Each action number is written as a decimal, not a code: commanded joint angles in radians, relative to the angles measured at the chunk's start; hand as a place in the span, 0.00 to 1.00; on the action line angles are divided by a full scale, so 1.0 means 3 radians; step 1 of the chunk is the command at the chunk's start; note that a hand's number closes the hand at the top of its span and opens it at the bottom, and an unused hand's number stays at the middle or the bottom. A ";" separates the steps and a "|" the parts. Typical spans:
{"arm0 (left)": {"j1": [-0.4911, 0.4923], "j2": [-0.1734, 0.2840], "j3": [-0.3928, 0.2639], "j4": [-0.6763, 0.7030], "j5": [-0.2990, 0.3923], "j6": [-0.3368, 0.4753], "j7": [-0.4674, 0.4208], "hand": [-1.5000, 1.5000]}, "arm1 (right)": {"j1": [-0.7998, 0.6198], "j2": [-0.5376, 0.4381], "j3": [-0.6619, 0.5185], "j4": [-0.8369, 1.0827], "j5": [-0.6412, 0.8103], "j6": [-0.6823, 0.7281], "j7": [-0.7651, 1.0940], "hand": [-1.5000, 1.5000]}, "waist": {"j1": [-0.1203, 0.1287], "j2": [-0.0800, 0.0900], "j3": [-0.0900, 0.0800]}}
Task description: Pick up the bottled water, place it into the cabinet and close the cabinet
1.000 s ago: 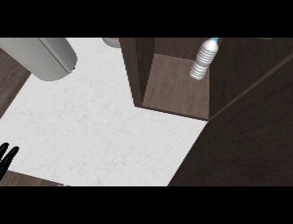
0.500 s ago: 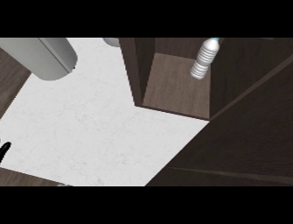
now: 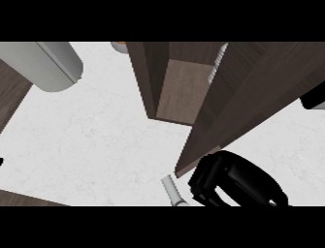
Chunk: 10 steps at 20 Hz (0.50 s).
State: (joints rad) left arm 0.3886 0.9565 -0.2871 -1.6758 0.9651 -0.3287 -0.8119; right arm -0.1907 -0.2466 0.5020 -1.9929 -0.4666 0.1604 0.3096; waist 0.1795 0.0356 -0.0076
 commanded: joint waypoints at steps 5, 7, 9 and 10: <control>0.0053 -0.0076 0.0054 0.0078 0.0027 -0.0159 -0.0095 0.00 | -0.1326 0.0546 -0.0693 0.1450 0.0291 -0.0637 0.0090 1.00 | -0.0154 -0.0035 0.0011; 0.0127 -0.0005 0.0119 0.0164 0.0050 -0.0290 -0.0105 0.00 | -0.1570 0.0622 -0.0791 0.1873 0.0391 -0.0697 -0.0052 1.00 | -0.0150 -0.0032 0.0014; 0.0189 -0.0028 0.0112 0.0092 0.0041 -0.0225 -0.0072 0.00 | -0.1834 0.0572 -0.0930 0.2335 0.0367 -0.0559 -0.0146 1.00 | -0.0187 -0.0031 0.0021; 0.0175 -0.0129 0.0117 0.0118 -0.0021 -0.0213 -0.0172 0.00 | -0.1991 0.0544 -0.1002 0.2474 0.0394 -0.0539 -0.0201 1.00 | -0.0209 -0.0040 0.0019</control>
State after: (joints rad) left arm 0.4311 0.9465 -0.2584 -1.6540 0.9740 -0.3562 -0.8113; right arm -0.6196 -0.0934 0.2858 -1.4720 -0.3763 0.0013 0.2979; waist 0.1290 0.0204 -0.0014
